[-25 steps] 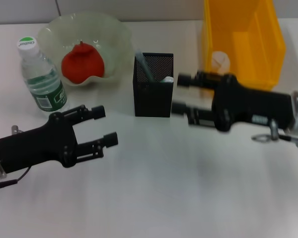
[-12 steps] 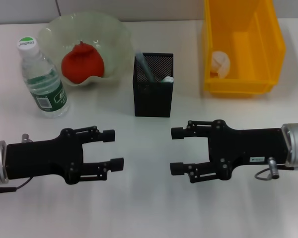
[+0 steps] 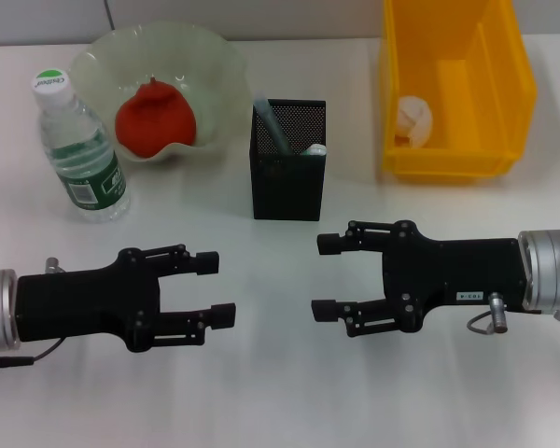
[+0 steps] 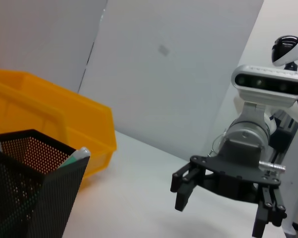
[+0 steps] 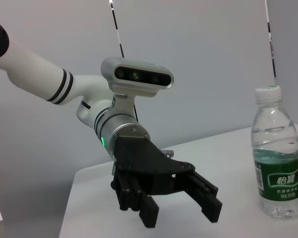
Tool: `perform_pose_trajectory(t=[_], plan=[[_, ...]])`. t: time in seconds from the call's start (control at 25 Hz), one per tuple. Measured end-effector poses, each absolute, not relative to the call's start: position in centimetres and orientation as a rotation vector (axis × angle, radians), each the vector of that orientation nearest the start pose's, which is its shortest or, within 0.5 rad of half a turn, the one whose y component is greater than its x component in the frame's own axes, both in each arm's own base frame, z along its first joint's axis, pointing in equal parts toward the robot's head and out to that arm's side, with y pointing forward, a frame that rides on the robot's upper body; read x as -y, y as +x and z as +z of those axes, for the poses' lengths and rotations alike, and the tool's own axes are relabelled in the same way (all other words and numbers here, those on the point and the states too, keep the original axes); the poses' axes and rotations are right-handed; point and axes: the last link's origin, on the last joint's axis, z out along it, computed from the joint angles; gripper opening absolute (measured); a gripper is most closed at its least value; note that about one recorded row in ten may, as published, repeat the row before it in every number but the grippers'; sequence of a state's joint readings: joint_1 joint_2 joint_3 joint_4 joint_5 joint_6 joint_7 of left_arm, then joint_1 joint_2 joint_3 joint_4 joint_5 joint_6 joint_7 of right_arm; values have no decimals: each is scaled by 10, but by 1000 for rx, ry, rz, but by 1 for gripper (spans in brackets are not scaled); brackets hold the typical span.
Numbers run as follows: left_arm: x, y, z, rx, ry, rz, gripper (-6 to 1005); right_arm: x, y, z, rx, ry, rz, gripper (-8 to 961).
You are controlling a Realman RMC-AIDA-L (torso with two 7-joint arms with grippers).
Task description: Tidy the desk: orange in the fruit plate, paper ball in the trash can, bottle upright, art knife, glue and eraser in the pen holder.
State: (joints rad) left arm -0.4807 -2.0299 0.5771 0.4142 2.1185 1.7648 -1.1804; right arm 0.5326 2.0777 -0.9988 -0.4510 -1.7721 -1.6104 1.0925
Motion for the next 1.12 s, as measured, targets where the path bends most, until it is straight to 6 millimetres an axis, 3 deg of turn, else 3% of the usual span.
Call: perform_pose_trajectory(t=[1.12], plan=[[-268,-286,-17,621,-2916,-848,779,-296,241,-56,-321,-2933,836,812]])
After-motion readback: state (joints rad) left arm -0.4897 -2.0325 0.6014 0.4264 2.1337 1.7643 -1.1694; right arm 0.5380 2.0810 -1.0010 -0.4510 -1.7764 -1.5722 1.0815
